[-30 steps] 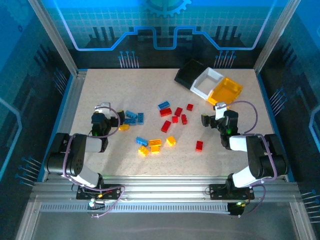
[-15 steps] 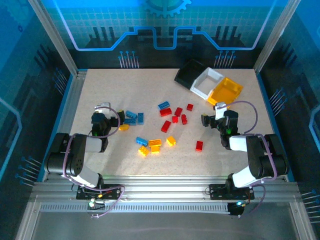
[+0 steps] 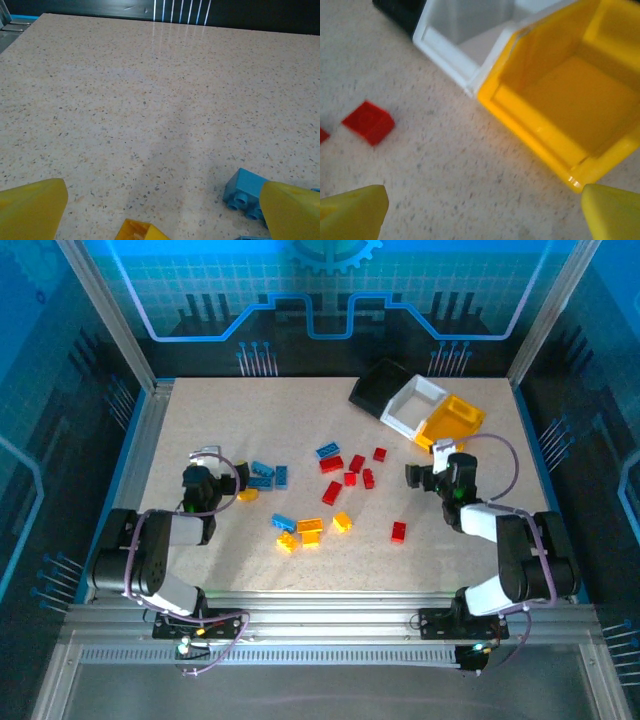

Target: Sort the legos into containers by color

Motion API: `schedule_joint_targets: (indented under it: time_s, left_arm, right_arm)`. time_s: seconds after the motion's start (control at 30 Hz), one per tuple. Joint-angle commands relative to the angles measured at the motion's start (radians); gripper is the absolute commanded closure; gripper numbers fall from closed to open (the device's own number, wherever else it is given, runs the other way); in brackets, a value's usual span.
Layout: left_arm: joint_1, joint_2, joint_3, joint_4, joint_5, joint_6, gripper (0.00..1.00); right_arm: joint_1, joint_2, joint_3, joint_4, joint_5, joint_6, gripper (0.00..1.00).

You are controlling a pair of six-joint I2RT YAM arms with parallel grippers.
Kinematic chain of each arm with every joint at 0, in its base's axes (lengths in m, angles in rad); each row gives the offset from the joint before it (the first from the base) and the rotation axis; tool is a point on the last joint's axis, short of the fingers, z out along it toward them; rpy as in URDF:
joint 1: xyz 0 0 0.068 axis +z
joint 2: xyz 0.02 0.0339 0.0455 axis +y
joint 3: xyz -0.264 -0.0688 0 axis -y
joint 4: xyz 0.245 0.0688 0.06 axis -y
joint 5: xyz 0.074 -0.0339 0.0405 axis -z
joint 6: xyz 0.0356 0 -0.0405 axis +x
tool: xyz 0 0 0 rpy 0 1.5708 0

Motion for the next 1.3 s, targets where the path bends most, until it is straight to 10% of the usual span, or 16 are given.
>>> schedule_joint_targets:
  time_s: [0.0,0.2,0.53,1.27]
  left_arm:
    - [-0.004,-0.143,0.057,-0.17,0.018,0.009,0.01]
    - [-0.003,-0.325,0.269,-0.721,-0.045,-0.289,0.01]
    - [-0.04,-0.318,0.543,-1.272,0.08,-0.516,0.01]
    - [-0.202,-0.357,0.515,-1.457,0.319,-0.543,0.01]
  right_arm:
    - [-0.032,-0.091,0.169,-0.325,0.073,0.156,0.0]
    - [-0.097,0.025,0.657,-1.072,-0.062,0.411,0.0]
    - [0.014,0.106,0.888,-1.508,-0.122,0.503,0.01]
    - [-0.153,0.445,1.092,-1.51,-0.051,0.62,0.17]
